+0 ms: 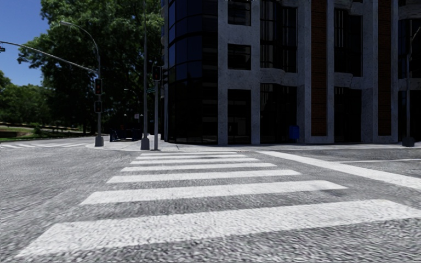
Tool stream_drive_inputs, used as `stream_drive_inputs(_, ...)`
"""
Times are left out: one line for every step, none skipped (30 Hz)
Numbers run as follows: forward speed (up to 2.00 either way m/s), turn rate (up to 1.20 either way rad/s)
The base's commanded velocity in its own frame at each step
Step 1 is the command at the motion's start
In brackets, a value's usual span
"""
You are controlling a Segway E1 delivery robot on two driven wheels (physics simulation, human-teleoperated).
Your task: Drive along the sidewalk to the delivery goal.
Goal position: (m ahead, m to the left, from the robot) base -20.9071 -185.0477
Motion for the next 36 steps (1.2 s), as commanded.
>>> stream_drive_inputs(0.99, -0.94)
stream_drive_inputs(0.99, -0.94)
stream_drive_inputs(0.99, -0.94)
stream_drive_inputs(0.99, -0.94)
stream_drive_inputs(0.99, -0.94)
stream_drive_inputs(0.99, -0.95)
stream_drive_inputs(0.99, -0.95)
stream_drive_inputs(0.99, -0.97)
stream_drive_inputs(0.99, -0.98)
stream_drive_inputs(0.99, -0.98)
stream_drive_inputs(0.99, -0.98)
stream_drive_inputs(0.99, -0.99)
stream_drive_inputs(0.99, -0.99)
stream_drive_inputs(0.99, -0.99)
stream_drive_inputs(0.99, -0.99)
stream_drive_inputs(0.99, -1.0)
stream_drive_inputs(0.99, -1.0)
stream_drive_inputs(1.0, -1.05)
stream_drive_inputs(1.0, -1.05)
stream_drive_inputs(1.02, -1.09)
stream_drive_inputs(1.03, -1.11)
stream_drive_inputs(1.03, -1.11)
stream_drive_inputs(1.03, -1.11)
stream_drive_inputs(1.03, -1.11)
stream_drive_inputs(1.03, -1.11)
stream_drive_inputs(1.03, -1.11)
stream_drive_inputs(1.03, -1.11)
stream_drive_inputs(1.04, -1.11)
stream_drive_inputs(1.06, -1.11)
stream_drive_inputs(1.09, -1.11)
stream_drive_inputs(1.09, -1.11)
stream_drive_inputs(1.1, -1.11)
stream_drive_inputs(1.11, -1.11)
stream_drive_inputs(1.12, -1.11)
stream_drive_inputs(1.12, -1.11)
stream_drive_inputs(1.13, -1.11)
